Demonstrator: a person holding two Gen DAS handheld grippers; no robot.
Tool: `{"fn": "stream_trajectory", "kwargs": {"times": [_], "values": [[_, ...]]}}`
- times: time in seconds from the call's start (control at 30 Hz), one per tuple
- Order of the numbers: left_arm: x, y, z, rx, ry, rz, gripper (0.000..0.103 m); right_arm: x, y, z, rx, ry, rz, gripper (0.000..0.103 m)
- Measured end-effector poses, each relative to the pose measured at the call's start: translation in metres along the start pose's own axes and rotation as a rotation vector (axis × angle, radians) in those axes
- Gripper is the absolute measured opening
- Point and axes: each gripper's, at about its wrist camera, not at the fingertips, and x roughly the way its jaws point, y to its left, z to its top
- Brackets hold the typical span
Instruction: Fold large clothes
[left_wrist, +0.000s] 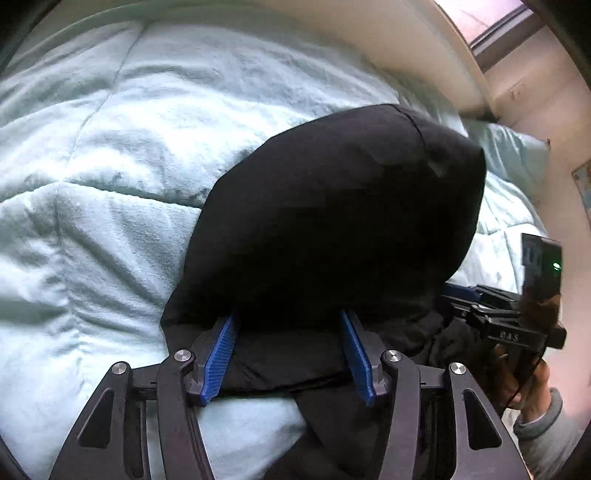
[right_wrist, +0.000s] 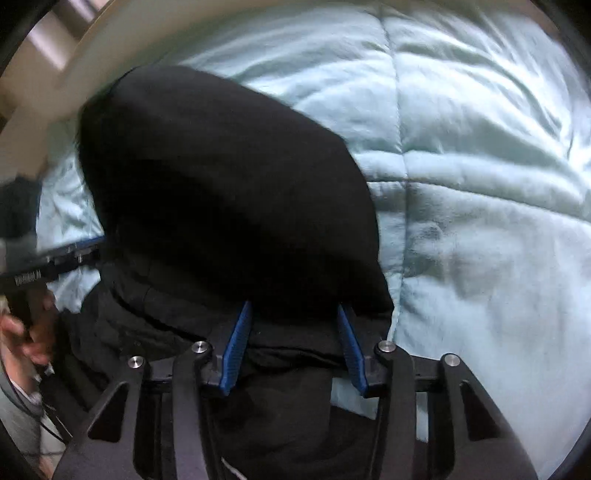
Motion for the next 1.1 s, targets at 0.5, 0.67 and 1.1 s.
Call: {"fn": "stream_trajectory", "kwargs": {"times": [0.5,0.67,1.1], "values": [[-0.087,0.019,0.038,0.061,-0.083,-0.085,0.072,-0.084,-0.048,0.035,-0.083,-0.075,0.077,0.082],[-0.042,0.034,0.059,0.008,0.052,-0.159,0.072,-0.059,-0.057,0.064,-0.086,-0.014,0.163,0.082],[-0.037,-0.002,0.027,0.209,0.018,-0.151,0.020,-0.032,0.001,0.068,-0.275,0.008,0.208,0.019]]}}
